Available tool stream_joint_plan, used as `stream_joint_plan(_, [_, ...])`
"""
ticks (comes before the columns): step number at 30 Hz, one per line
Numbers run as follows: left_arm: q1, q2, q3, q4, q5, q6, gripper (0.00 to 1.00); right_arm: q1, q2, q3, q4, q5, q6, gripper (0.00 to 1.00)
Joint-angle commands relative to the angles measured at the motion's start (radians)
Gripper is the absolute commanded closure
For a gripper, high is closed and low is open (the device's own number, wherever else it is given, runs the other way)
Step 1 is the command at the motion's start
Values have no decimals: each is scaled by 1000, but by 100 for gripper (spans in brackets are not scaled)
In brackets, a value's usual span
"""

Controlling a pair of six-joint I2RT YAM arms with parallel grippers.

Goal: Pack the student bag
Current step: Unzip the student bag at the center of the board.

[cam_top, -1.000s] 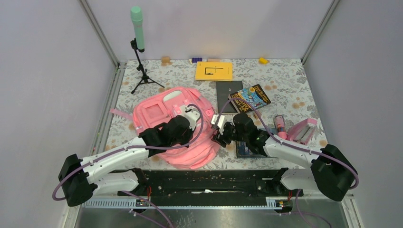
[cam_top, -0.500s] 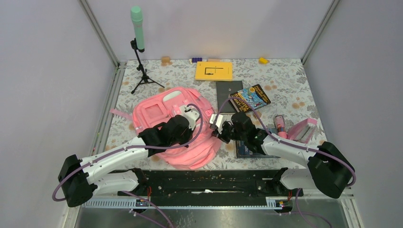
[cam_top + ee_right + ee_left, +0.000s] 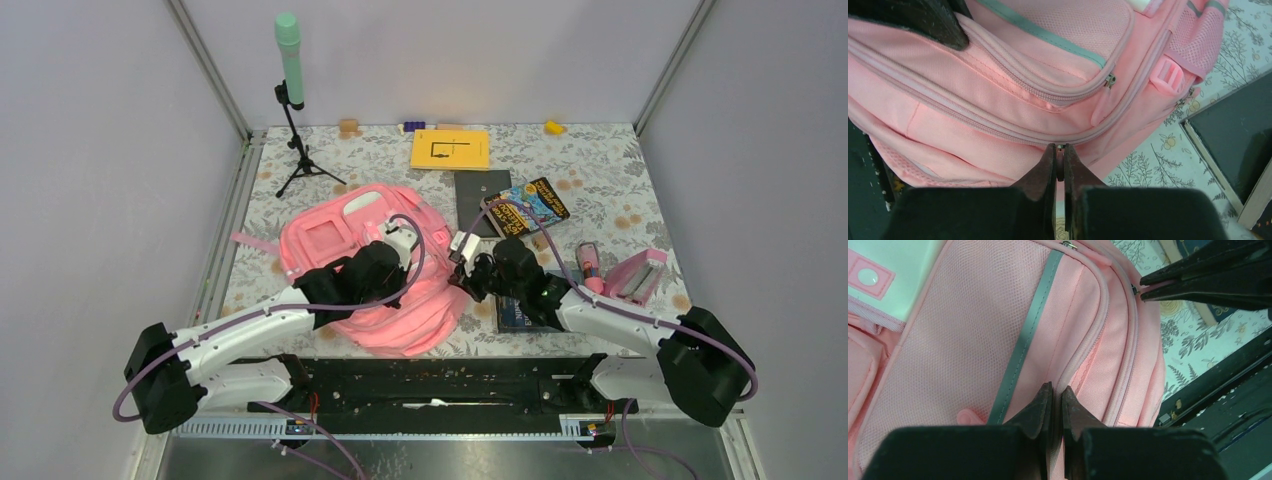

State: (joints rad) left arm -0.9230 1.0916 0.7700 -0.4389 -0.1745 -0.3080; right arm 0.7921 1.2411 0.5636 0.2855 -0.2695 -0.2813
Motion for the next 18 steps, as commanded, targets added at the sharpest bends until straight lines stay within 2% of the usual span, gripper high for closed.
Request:
stream_joint_plan(1, [16,-4,19,146,-33,-118,100,6,-68,-46,113,60,198,100])
stream_joint_plan(7, [27,-6,3,214,-28,-183,100,20,-115,-163,311,116,357,100])
stream_joint_plan(18, [45,-2,-12,282,12,-246,100,95,-170,-206,366,231,425,100])
